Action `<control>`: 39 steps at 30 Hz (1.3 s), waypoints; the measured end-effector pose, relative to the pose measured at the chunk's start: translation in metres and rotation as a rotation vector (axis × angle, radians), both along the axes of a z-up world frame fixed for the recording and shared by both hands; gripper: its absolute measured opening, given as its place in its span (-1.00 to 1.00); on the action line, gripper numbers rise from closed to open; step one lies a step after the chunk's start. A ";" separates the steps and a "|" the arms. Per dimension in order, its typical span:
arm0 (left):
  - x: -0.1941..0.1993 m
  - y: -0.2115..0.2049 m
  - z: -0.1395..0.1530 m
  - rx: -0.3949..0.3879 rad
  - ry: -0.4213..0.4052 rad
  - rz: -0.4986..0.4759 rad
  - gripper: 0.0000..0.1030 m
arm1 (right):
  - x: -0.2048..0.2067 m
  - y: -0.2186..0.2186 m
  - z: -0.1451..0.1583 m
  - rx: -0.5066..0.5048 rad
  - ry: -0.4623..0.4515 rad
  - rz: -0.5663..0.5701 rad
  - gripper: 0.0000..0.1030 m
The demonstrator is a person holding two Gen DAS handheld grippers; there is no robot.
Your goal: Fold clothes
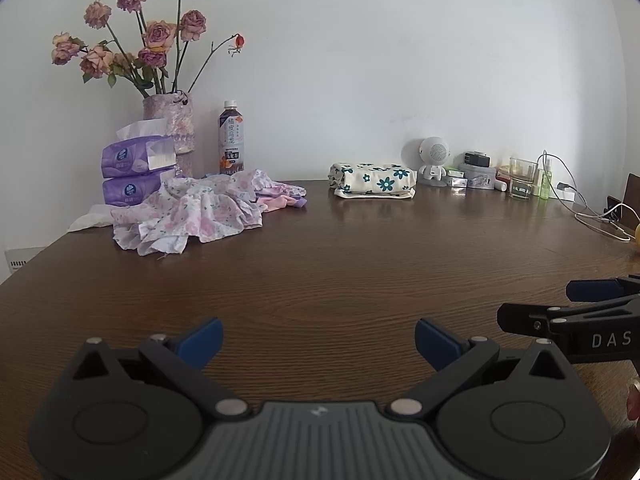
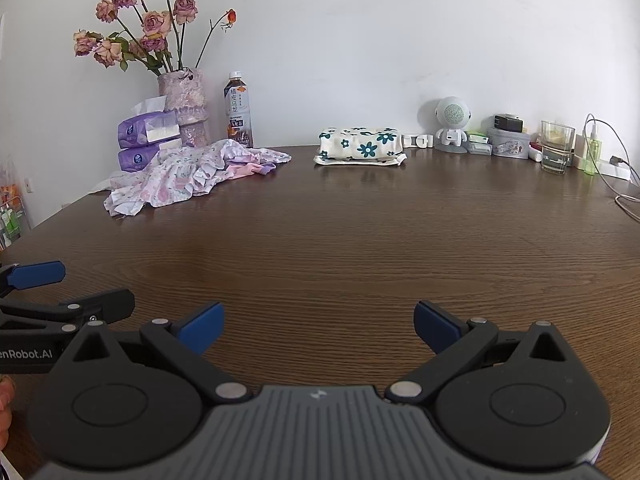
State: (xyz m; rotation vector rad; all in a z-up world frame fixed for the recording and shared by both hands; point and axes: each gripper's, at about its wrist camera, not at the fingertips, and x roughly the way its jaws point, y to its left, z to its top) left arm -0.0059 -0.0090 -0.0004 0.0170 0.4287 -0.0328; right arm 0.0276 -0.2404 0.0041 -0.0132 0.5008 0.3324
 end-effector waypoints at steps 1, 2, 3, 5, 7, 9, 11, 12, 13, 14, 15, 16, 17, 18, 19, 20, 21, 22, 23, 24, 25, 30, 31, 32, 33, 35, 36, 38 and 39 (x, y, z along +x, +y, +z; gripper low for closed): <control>0.000 0.000 0.000 0.000 0.000 0.001 0.99 | 0.000 0.000 0.000 0.000 0.000 0.000 0.99; 0.000 0.000 0.000 -0.001 0.001 0.001 0.99 | 0.000 0.001 0.000 -0.001 -0.001 -0.001 0.99; 0.000 0.000 0.000 -0.002 0.002 0.001 0.99 | 0.000 0.001 0.000 -0.001 -0.001 -0.001 0.99; 0.001 0.000 0.000 -0.003 0.004 0.002 0.99 | 0.000 0.001 0.000 -0.001 -0.002 -0.002 0.99; 0.001 0.000 0.000 -0.004 0.005 0.002 0.99 | -0.001 0.001 0.000 0.000 -0.001 -0.003 0.99; 0.001 0.000 0.000 -0.003 0.005 0.000 0.99 | 0.000 0.001 0.000 0.001 0.000 -0.003 0.99; 0.001 0.000 0.000 -0.003 0.006 -0.002 0.99 | 0.000 0.001 0.000 0.001 0.000 -0.003 0.99; 0.001 0.000 0.000 -0.003 0.006 -0.002 0.99 | 0.000 0.001 0.000 0.001 0.000 -0.004 0.99; 0.001 0.000 0.000 -0.003 0.007 -0.002 0.99 | 0.000 0.001 0.000 0.001 -0.001 -0.004 0.99; 0.001 0.000 0.000 -0.003 0.007 -0.002 0.99 | -0.001 0.001 0.000 0.001 -0.001 -0.004 0.99; 0.001 0.000 0.000 -0.004 0.008 -0.001 0.99 | -0.001 0.001 0.000 0.001 -0.001 -0.004 0.99; 0.001 0.000 0.000 -0.004 0.008 -0.001 0.99 | -0.001 0.001 0.000 0.001 -0.001 -0.004 0.99; 0.001 0.000 0.000 -0.003 0.009 -0.001 0.99 | -0.001 0.001 0.000 0.001 -0.001 -0.004 0.99; 0.000 0.000 -0.001 -0.003 0.009 -0.001 0.99 | 0.000 0.001 0.000 0.002 -0.001 -0.004 0.99; 0.000 0.000 -0.001 -0.002 0.009 -0.001 0.99 | 0.000 0.001 0.000 0.003 0.000 -0.004 0.99; 0.000 0.000 -0.001 -0.002 0.010 -0.001 0.99 | 0.000 0.001 0.000 0.003 0.000 -0.005 0.99; 0.001 0.000 0.000 -0.002 0.010 0.000 0.99 | 0.000 0.001 0.000 0.003 0.000 -0.005 0.99; 0.001 0.000 -0.001 -0.002 0.010 -0.001 0.99 | 0.000 0.001 0.000 0.003 0.000 -0.005 0.99; 0.001 0.000 -0.001 -0.003 0.010 -0.001 0.99 | 0.000 0.001 0.000 0.003 0.000 -0.005 0.99; 0.001 0.000 -0.001 -0.003 0.010 -0.001 0.99 | 0.000 0.002 -0.001 0.002 0.000 -0.005 0.99; 0.001 0.000 0.000 -0.003 0.010 -0.001 0.99 | 0.000 0.002 -0.001 0.002 0.000 -0.006 0.99; 0.001 0.000 0.000 -0.002 0.011 -0.002 0.99 | 0.000 0.003 -0.001 0.002 0.000 -0.007 0.99; 0.001 0.000 0.000 -0.002 0.011 -0.003 0.99 | 0.000 0.003 -0.001 0.003 0.000 -0.007 0.99; 0.000 0.000 -0.001 -0.003 0.011 -0.003 0.99 | 0.000 0.003 -0.001 0.003 0.001 -0.007 0.99; 0.001 0.000 -0.001 -0.003 0.011 -0.004 0.99 | 0.000 0.003 -0.001 0.003 0.001 -0.007 0.99; 0.001 0.000 0.000 -0.002 0.012 -0.003 0.99 | 0.000 0.002 -0.002 0.002 0.001 -0.007 0.99; 0.001 0.000 0.000 -0.002 0.012 -0.004 0.99 | 0.000 0.002 -0.001 0.002 0.002 -0.006 0.99; 0.001 0.000 0.000 -0.002 0.013 -0.004 0.99 | 0.000 0.002 -0.001 0.003 0.002 -0.006 0.99; 0.001 0.000 0.000 -0.002 0.014 -0.004 0.99 | 0.000 0.002 -0.001 0.003 0.003 -0.006 0.99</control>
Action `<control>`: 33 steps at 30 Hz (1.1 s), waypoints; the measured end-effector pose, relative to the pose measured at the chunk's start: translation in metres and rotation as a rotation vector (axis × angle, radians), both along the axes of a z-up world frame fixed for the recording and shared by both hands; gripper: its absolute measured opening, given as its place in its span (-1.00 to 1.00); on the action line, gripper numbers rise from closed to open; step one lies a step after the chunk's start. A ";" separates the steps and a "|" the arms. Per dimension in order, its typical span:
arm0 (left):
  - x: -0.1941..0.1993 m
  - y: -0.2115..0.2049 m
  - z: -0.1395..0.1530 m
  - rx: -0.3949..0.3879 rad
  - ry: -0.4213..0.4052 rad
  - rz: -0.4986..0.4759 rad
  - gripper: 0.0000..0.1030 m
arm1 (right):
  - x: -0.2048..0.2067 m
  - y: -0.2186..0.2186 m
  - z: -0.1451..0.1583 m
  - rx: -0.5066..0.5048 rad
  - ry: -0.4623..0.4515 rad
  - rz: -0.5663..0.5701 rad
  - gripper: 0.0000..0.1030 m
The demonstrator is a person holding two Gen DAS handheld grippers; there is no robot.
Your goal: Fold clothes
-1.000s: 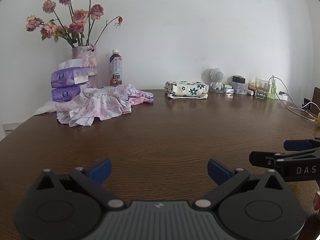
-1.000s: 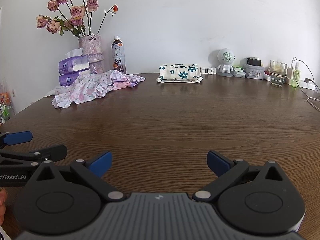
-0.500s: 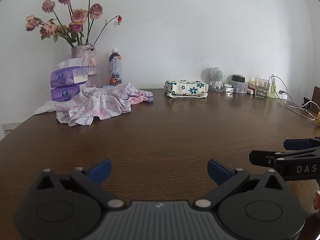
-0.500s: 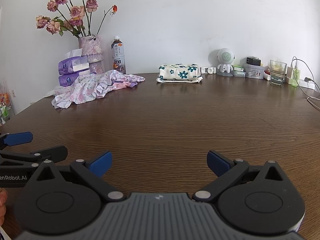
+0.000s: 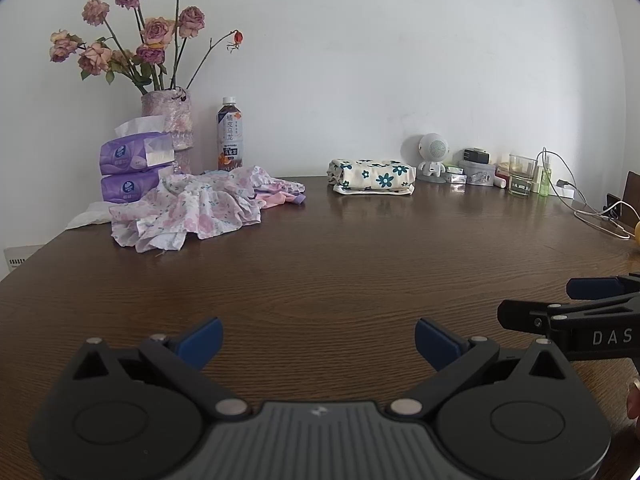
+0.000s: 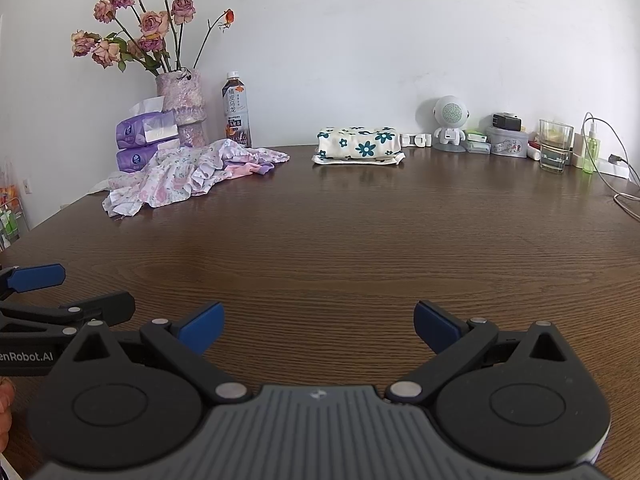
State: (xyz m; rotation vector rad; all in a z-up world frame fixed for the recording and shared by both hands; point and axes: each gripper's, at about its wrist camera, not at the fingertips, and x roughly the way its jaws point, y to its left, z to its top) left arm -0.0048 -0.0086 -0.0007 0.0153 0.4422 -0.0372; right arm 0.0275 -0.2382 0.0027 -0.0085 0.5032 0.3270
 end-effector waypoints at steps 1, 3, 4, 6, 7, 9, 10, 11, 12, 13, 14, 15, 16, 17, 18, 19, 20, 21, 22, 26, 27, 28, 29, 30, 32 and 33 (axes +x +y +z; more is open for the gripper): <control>0.000 0.000 0.000 0.000 0.001 0.000 0.99 | 0.000 0.000 0.000 0.000 0.000 0.000 0.99; 0.001 0.000 0.000 0.000 0.002 0.001 0.99 | 0.000 0.000 0.000 0.000 0.001 0.000 0.99; 0.001 0.000 0.000 -0.001 0.002 0.001 0.99 | 0.000 0.000 0.000 0.000 0.001 0.001 0.99; 0.001 0.000 0.000 -0.001 0.003 0.001 0.99 | 0.000 0.000 0.000 0.000 0.001 0.001 0.99; 0.001 0.000 0.000 0.000 0.003 0.001 0.99 | 0.000 0.000 0.000 0.000 0.001 0.001 0.99; 0.001 -0.001 0.000 0.001 0.003 0.000 0.99 | 0.000 0.000 0.000 0.000 0.002 0.002 0.99; 0.001 -0.001 0.000 0.001 0.003 0.000 0.99 | 0.000 0.000 0.000 0.000 0.002 0.002 0.99; 0.001 -0.001 0.000 0.001 0.004 0.001 0.99 | 0.000 0.000 0.000 0.000 0.002 0.002 0.99; 0.001 -0.001 0.000 0.001 0.005 0.001 0.99 | 0.000 -0.001 0.000 0.000 0.003 0.002 0.99; 0.002 -0.001 0.000 0.001 0.005 0.001 0.99 | 0.000 -0.001 0.000 0.001 0.003 0.002 0.99; 0.002 -0.001 0.000 0.001 0.006 0.001 0.99 | 0.000 -0.001 0.000 0.001 0.003 0.003 0.99; 0.002 0.000 0.000 0.001 0.006 0.001 0.99 | 0.000 -0.001 0.000 0.001 0.004 0.003 0.99; 0.002 -0.001 0.000 0.002 0.006 0.000 0.99 | 0.000 -0.001 0.000 0.001 0.004 0.003 0.99; 0.002 -0.001 0.000 0.002 0.007 0.000 0.99 | 0.000 -0.001 0.000 0.001 0.003 0.003 0.99; 0.002 -0.001 0.000 0.003 0.007 0.000 0.99 | 0.000 -0.001 0.000 0.001 0.004 0.003 0.99; 0.002 0.000 0.000 0.003 0.007 0.000 0.99 | 0.000 -0.001 0.000 0.001 0.004 0.003 0.99; 0.002 0.000 0.000 0.003 0.007 -0.001 0.99 | 0.000 -0.002 0.000 0.001 0.004 0.004 0.99; 0.002 0.000 0.000 0.003 0.007 -0.001 0.99 | 0.000 -0.002 0.000 0.001 0.004 0.004 0.99; 0.002 0.000 0.000 0.002 0.008 -0.001 0.99 | 0.000 -0.001 0.000 0.001 0.004 0.003 0.99; 0.002 0.000 0.000 0.002 0.007 -0.001 0.99 | 0.000 -0.001 0.000 0.001 0.003 0.002 0.99; 0.002 0.000 0.000 0.002 0.006 -0.001 0.99 | 0.000 -0.001 0.000 0.000 0.002 0.002 0.99; 0.001 0.000 -0.001 0.001 0.006 0.000 0.99 | -0.001 -0.001 0.000 0.000 0.002 0.002 0.99; 0.001 0.000 -0.001 0.001 0.006 0.000 0.99 | -0.001 -0.001 0.000 0.000 0.001 0.002 0.99; 0.001 0.000 -0.001 0.001 0.005 0.000 0.99 | -0.001 -0.001 0.000 0.000 0.001 0.001 0.99; 0.001 -0.001 -0.001 0.001 0.004 -0.006 0.99 | -0.001 -0.001 0.000 0.001 0.002 0.001 0.99; 0.000 -0.001 -0.001 0.001 0.004 -0.006 0.99 | -0.001 -0.001 0.000 0.001 0.002 0.001 0.99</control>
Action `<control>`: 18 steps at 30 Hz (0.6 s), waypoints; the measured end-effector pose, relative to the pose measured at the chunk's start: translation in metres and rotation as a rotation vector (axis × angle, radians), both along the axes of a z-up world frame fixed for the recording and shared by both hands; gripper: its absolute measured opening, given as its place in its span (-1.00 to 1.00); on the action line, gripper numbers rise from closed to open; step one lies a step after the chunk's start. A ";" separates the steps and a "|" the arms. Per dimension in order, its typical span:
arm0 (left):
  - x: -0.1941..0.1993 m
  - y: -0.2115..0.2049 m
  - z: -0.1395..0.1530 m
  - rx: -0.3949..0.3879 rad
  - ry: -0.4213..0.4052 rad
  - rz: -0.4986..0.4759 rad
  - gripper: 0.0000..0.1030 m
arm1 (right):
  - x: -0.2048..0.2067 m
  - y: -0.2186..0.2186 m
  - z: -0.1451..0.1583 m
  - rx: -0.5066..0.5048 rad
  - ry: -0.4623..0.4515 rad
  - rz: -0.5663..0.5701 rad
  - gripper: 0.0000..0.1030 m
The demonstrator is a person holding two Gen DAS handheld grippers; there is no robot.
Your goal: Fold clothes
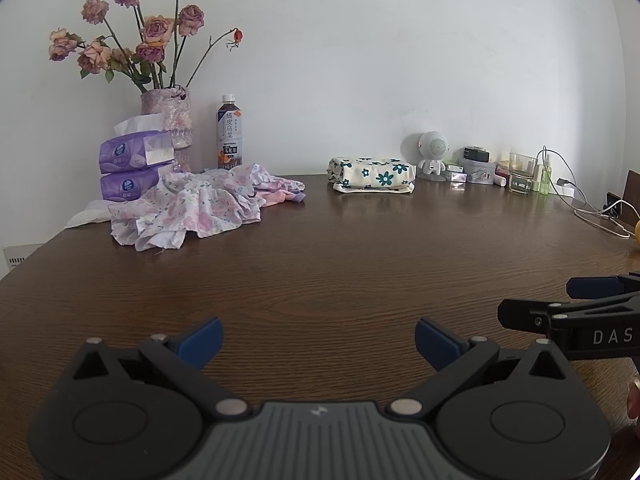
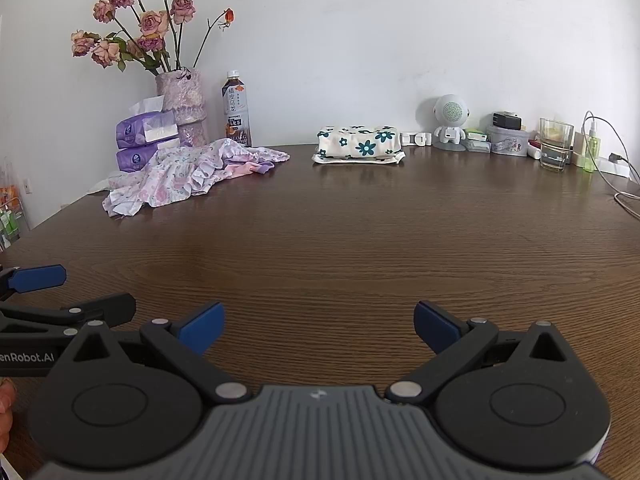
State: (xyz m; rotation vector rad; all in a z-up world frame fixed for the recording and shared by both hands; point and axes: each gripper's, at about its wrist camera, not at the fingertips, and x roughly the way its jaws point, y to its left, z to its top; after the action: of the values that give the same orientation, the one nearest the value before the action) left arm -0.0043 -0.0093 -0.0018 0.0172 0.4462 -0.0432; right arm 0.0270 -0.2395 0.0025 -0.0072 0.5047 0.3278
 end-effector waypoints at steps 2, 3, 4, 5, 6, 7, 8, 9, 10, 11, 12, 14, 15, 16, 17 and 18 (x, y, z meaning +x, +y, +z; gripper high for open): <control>0.000 0.000 0.000 0.000 0.000 0.001 0.99 | 0.000 0.000 0.000 0.001 0.000 -0.001 0.99; 0.000 0.000 0.000 -0.001 0.000 0.001 0.99 | 0.000 0.000 0.000 0.001 0.000 -0.001 0.99; 0.000 0.000 0.000 -0.002 0.000 0.001 0.99 | 0.000 0.000 0.000 0.001 0.000 -0.001 0.99; -0.001 0.000 0.000 -0.002 0.000 0.001 0.99 | 0.000 0.000 0.000 0.002 0.000 -0.001 0.99; -0.001 0.000 0.000 -0.002 0.000 0.002 0.99 | 0.000 0.000 0.001 0.002 0.000 -0.002 0.99; -0.001 0.000 0.000 -0.003 0.000 0.003 0.99 | 0.000 0.000 0.001 0.002 0.000 -0.002 0.99; -0.001 0.000 0.000 -0.003 0.000 0.005 0.99 | 0.000 0.000 0.001 0.002 0.000 -0.002 0.99; -0.001 0.000 0.000 -0.003 0.000 0.005 0.99 | 0.000 0.000 0.001 0.002 0.000 -0.002 0.99; -0.001 0.000 0.000 -0.003 0.000 0.005 0.99 | 0.000 0.000 0.001 0.002 0.000 -0.003 0.99; -0.001 0.000 0.001 -0.003 -0.001 0.005 0.99 | 0.000 -0.001 0.001 0.003 -0.001 -0.003 0.99; -0.002 0.000 0.000 -0.003 -0.001 0.004 0.99 | 0.000 -0.001 0.001 0.003 -0.001 -0.003 0.99; -0.002 0.000 0.000 -0.004 -0.001 0.005 0.99 | 0.000 0.000 0.001 0.003 -0.001 -0.004 0.99; -0.001 0.000 0.001 -0.004 -0.001 0.005 0.99 | 0.000 0.000 0.001 0.003 -0.001 -0.004 0.99; -0.001 0.000 0.001 -0.004 -0.001 0.005 0.99 | 0.000 -0.001 0.001 0.003 -0.001 -0.004 0.99; -0.001 0.000 0.001 -0.004 -0.002 0.006 0.99 | 0.000 0.000 0.001 0.003 -0.001 -0.004 0.99; -0.001 0.001 0.001 -0.005 -0.002 0.004 0.99 | 0.000 0.000 0.001 0.002 0.000 -0.004 0.99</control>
State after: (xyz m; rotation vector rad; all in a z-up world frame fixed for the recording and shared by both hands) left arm -0.0050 -0.0088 -0.0011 0.0114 0.4439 -0.0400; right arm 0.0270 -0.2397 0.0035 -0.0037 0.5038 0.3241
